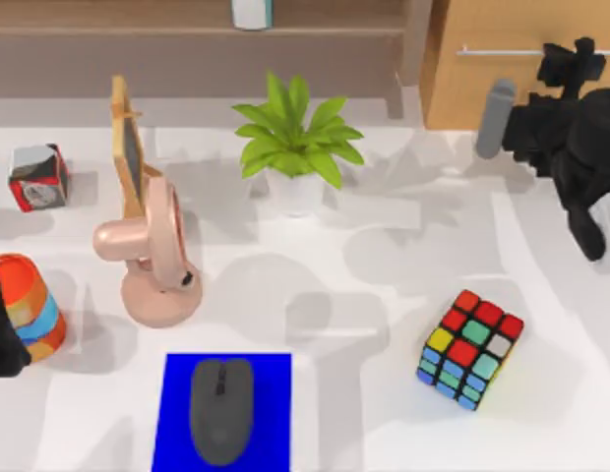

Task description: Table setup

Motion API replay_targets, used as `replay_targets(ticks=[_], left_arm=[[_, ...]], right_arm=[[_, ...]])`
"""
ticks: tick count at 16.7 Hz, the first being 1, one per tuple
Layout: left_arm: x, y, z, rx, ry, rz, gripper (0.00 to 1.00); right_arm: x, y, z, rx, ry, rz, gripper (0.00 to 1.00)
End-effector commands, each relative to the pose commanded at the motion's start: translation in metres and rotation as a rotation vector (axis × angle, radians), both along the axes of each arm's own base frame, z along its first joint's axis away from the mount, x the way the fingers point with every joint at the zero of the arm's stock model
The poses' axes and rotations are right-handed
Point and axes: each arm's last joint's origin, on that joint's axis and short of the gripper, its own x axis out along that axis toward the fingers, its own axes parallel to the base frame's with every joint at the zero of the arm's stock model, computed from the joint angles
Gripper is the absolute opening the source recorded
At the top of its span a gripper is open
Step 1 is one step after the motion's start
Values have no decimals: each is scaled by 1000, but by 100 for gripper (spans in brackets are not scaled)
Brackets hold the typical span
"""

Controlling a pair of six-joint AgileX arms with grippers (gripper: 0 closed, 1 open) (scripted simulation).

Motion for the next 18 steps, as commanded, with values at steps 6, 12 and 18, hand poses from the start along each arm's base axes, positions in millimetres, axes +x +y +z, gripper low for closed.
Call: replay_targets(ticks=[6,12,18], left_arm=[[0,0,0,0,0,0,100],[0,0,0,0,0,0,100],[0,0,0,0,0,0,100]], right_arm=[[-12,2,6,-2,-10,13,100],[-35,2,5,2,-14,9,100],[-39,-1,0,0,0,-2,100]])
